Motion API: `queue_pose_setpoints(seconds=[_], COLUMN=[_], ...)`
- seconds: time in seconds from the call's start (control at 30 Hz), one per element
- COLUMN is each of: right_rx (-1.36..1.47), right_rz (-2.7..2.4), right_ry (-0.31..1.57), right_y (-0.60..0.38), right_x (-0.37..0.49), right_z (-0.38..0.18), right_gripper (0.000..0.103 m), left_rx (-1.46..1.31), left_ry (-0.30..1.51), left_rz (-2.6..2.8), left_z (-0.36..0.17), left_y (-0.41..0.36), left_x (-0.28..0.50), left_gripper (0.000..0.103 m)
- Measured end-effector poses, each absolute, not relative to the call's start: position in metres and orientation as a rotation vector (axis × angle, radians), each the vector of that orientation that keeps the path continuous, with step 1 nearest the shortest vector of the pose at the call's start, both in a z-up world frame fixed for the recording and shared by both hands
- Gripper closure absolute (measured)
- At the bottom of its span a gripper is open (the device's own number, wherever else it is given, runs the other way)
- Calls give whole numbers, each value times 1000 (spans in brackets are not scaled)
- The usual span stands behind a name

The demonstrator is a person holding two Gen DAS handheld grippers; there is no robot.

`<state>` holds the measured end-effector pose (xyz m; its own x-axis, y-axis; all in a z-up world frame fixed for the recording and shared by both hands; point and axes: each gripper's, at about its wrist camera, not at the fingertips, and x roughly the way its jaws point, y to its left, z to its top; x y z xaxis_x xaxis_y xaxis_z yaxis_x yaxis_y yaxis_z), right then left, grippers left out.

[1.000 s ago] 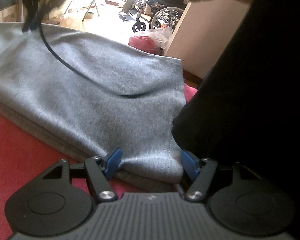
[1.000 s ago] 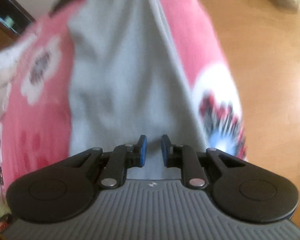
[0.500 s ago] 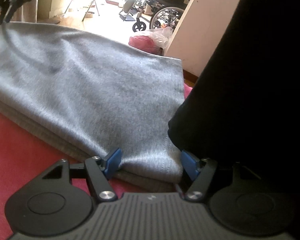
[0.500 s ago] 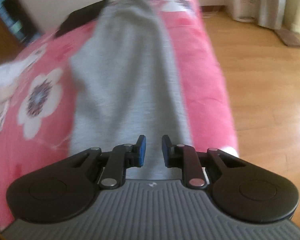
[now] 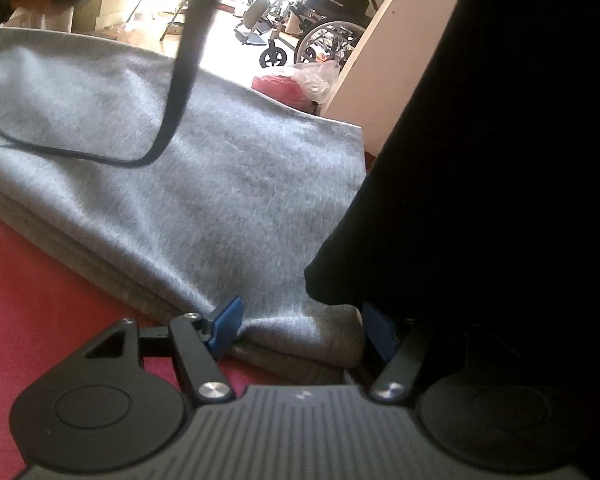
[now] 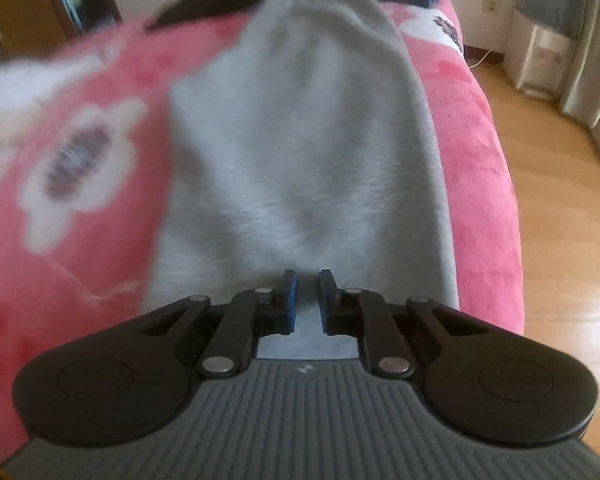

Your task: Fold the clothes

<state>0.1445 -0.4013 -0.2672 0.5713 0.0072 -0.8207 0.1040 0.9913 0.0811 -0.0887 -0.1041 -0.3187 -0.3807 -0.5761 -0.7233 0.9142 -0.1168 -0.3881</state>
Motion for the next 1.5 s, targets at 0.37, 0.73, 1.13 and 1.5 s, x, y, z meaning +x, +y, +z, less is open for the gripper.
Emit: queue_pose_setpoints(seconds=[0.37, 0.73, 1.13, 1.5], right_rx=[-20, 11, 169, 302], right_rz=[104, 102, 59, -78], right_ry=[941, 857, 836, 887], right_y=[-326, -332, -354, -435], right_x=[187, 240, 223, 63], right_z=[-278, -278, -263, -240], right_gripper=[92, 93, 83, 83], left_rx=[453, 352, 375, 423], left_ry=[1033, 1147, 1118, 1064], left_rz=[-1737, -1719, -1690, -1667], left_z=[-322, -325, -320, -313], left_y=[-105, -108, -102, -103], left_x=[-76, -55, -64, -77], left_gripper=[36, 37, 37, 37])
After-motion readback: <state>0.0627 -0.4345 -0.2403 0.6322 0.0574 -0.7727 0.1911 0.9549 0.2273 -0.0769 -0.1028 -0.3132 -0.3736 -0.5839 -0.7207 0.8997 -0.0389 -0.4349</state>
